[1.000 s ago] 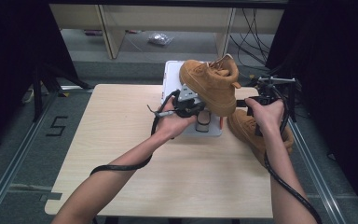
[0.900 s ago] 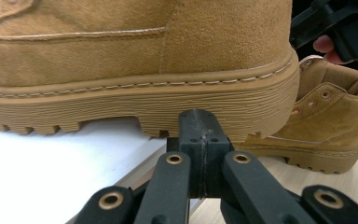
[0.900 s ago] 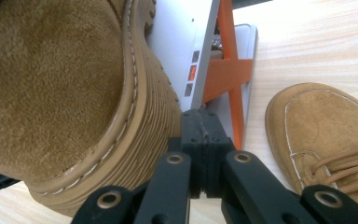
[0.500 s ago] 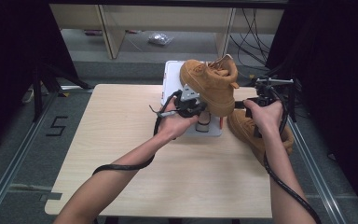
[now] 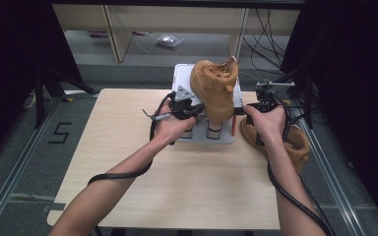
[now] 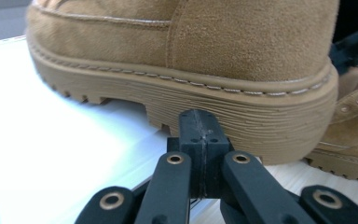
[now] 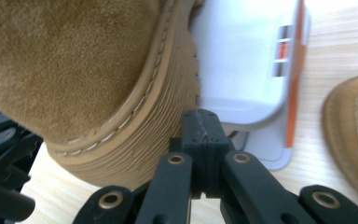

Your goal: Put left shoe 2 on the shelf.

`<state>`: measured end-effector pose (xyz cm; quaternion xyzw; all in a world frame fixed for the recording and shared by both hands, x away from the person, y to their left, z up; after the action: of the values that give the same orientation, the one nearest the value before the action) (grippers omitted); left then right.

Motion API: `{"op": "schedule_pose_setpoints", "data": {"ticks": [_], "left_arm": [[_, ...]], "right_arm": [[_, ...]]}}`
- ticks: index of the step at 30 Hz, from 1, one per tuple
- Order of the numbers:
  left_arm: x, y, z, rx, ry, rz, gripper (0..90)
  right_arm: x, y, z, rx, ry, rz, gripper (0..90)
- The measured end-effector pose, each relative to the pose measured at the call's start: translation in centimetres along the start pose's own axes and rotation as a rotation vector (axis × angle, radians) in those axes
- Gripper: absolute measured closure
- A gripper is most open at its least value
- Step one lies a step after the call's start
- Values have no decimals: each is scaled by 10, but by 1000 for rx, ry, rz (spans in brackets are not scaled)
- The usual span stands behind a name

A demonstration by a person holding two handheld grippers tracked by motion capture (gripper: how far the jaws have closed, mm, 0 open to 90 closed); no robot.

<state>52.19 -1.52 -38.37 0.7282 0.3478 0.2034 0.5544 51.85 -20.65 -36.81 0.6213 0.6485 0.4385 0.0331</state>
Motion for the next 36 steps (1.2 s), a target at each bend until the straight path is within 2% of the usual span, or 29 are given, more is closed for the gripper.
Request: {"op": "schedule_pose_setpoints", "data": {"ticks": [2,3,4,5,9,10,17,18,20,24,25,26,27,30,31,32,34,35,36], "left_arm": [[6,-1,-2,2,12,-7,899],[9,-2,-4,3,18,-8,899],[11,-3,-4,2,22,-14,899],[13,-3,-5,3,27,-16,899],[23,-6,-10,4,38,-33,899],[25,-7,-11,4,41,-34,899],[35,-8,-16,-1,66,-44,898],[35,-9,-16,-3,63,-47,898],[35,-9,-16,-6,58,-44,898],[36,-7,-18,-22,59,-43,897],[36,-6,-18,-27,61,-45,897],[37,-5,-19,-31,64,-48,897],[38,-5,-19,-37,68,-48,897],[38,-2,-19,-49,69,-58,897],[38,-2,-19,-48,67,-57,896],[37,-2,-18,-47,64,-57,897],[36,-2,-17,-41,64,-56,896],[35,-1,-17,-43,63,-59,897],[35,-1,-17,-39,64,-66,897]], "right_arm": [[5,-1,2,13,-9,-12,900],[10,-1,6,3,19,0,900],[12,-2,7,25,0,-18,900],[15,-3,10,23,11,-5,900],[23,-6,16,37,19,-21,900],[23,-5,18,34,26,-45,900],[37,-8,26,45,26,-41,900],[37,-8,27,42,22,-58,900],[37,-7,26,27,23,-58,900],[37,-3,25,-10,20,-38,900],[35,1,23,-36,-2,-68,900],[38,2,22,-41,2,-42,900],[38,4,22,-53,2,-53,900],[41,7,21,-73,-5,-46,892],[41,9,23,-92,-2,-68,889],[44,8,24,-78,1,-56,892],[44,9,25,-78,-12,-71,900],[46,8,25,-74,-11,-50,900],[46,9,25,-75,-11,-53,900]]}}
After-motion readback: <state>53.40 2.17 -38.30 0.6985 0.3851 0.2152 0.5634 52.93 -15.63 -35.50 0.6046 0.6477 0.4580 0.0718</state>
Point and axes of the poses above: each handheld gripper's, and its own axes: z roughly forward along the jaws, y roughly out of its top, x roughly to its left, the point moved 6 cm from there along z, roughly forward along the jaws, and after that the axes turned 5 degrees about -x, right-handed, at the moved point
